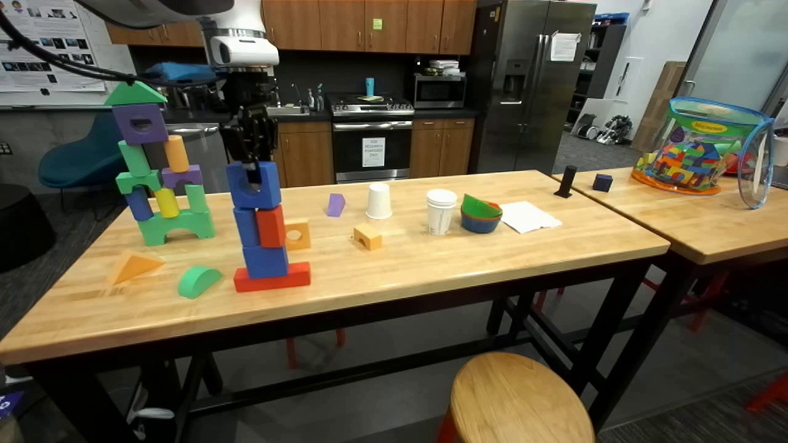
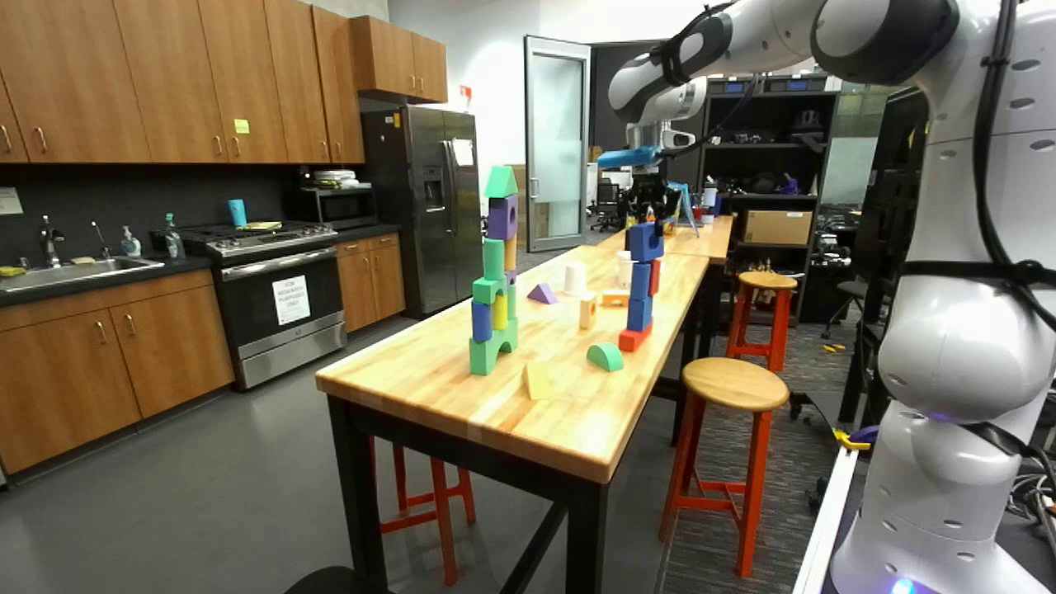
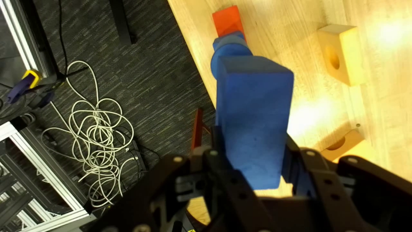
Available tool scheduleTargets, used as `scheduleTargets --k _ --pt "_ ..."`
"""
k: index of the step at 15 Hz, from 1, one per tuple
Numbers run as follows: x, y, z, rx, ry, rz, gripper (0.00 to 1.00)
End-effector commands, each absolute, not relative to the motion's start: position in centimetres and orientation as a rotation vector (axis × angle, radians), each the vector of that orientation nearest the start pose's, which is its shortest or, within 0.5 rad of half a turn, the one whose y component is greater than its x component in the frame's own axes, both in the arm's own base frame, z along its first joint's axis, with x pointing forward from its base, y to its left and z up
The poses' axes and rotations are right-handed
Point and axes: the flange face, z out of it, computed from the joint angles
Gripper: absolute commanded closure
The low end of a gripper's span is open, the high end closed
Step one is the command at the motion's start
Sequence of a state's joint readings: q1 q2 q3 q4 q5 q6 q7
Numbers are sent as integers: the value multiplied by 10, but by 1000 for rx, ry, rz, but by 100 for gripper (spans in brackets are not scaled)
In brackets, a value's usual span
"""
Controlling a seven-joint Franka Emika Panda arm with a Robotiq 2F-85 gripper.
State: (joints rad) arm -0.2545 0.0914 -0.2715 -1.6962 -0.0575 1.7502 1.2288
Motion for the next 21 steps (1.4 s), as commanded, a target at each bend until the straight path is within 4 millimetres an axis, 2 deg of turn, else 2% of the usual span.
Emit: scheduleTargets --k 1,2,13,21 --pt "508 -295 531 -2079 2471 8 60" --pt "508 -295 531 -2079 2471 8 85" --pt "511 -296 528 -2122 2380 19 85" --pt "508 -301 527 -2118 2379 34 85"
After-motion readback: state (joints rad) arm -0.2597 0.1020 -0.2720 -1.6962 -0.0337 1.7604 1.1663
